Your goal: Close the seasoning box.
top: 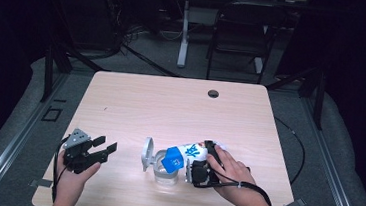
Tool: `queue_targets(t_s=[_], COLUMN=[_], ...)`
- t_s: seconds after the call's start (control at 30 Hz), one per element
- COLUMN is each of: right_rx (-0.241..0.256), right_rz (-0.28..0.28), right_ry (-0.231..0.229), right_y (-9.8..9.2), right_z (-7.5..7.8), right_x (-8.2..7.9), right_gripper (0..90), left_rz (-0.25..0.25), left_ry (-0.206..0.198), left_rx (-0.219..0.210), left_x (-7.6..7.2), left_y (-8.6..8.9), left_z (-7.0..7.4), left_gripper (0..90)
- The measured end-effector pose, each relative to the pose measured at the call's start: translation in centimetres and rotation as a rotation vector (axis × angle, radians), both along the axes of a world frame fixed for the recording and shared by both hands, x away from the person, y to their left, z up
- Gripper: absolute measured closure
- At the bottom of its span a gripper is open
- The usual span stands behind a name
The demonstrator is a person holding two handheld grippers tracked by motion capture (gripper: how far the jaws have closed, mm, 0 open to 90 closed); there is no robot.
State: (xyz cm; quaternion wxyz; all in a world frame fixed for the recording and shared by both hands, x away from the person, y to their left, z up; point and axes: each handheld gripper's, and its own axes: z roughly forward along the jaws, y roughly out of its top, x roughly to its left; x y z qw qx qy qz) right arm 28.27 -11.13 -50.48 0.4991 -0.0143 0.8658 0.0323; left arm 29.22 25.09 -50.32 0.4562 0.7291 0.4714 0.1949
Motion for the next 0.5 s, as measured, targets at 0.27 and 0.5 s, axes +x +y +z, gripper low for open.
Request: queue_targets(t_s=[0.27, 0.5], right_rx=[-0.018, -0.043], right_rz=[0.001, 0.010], right_ry=[-0.017, -0.031], right_y=[0.13, 0.37], right_z=[0.00, -0.18], right_x=[-0.06, -0.14], right_gripper=[40.0, 40.1], left_rz=[0.002, 0.006], left_ry=[0.004, 0.000], left_rx=[0.001, 0.000], left_x=[0.02, 0.01], left_y=[0.04, 0.05], left_z=[-0.04, -0.04], left_gripper=[45.8, 45.8])
